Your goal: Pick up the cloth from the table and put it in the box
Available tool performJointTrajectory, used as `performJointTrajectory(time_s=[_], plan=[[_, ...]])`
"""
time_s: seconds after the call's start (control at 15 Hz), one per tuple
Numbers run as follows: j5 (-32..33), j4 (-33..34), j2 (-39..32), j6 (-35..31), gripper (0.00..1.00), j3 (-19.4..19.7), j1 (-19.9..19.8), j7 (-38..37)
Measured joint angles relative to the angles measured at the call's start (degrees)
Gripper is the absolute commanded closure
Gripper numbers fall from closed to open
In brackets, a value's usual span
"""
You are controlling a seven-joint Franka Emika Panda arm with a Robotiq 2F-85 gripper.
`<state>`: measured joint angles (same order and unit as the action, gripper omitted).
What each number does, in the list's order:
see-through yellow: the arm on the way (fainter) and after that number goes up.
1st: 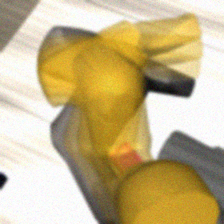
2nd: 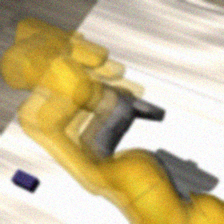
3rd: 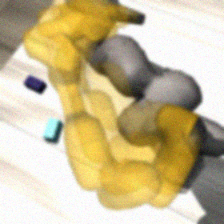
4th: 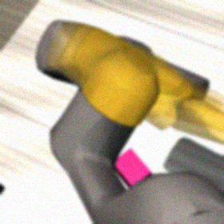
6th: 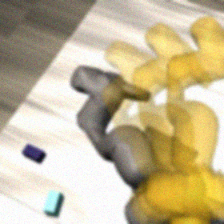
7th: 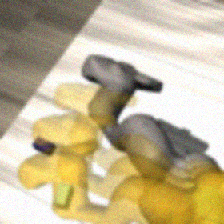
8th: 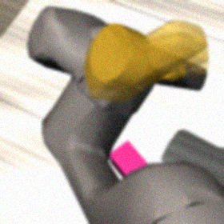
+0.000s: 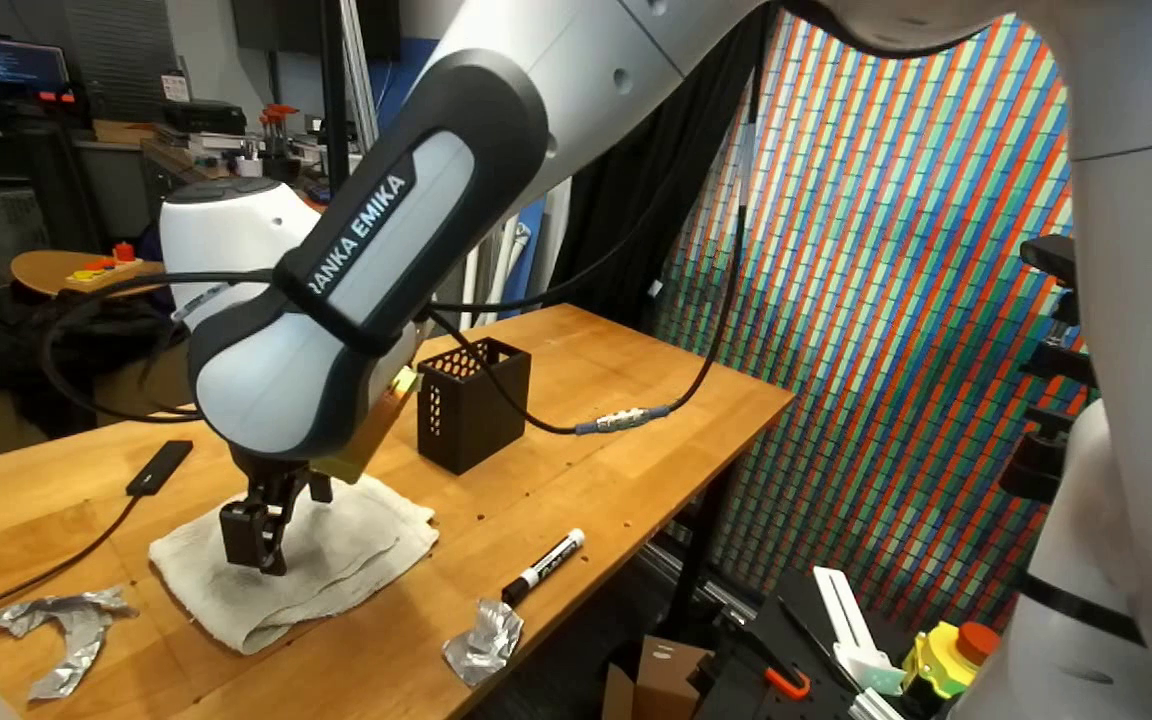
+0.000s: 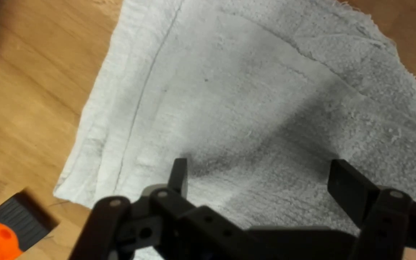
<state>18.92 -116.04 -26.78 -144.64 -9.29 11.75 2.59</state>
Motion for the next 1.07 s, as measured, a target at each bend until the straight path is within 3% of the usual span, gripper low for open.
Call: performJointTrajectory(time_s=[0.13,0.2,0.33,0.87,0.93,1.07], plan=[[0.0,1.5,-2.3,-0.4,0.0,0.1,0.2,0.8],[-0.1,2.1,-3.1,-0.4,0.25,0.0,0.3,1.2],[-0.6,2.7,-3.5,-0.4,0.33,-0.1,0.3,2.1],[-5.2,2.9,-2.6,-0.4,0.94,-1.4,0.3,3.6],[-5.6,2.7,-2.4,-0.4,0.99,-1.5,0.3,3.6],[-6.2,2.2,-1.9,-0.4,0.96,-1.5,0.3,3.6]])
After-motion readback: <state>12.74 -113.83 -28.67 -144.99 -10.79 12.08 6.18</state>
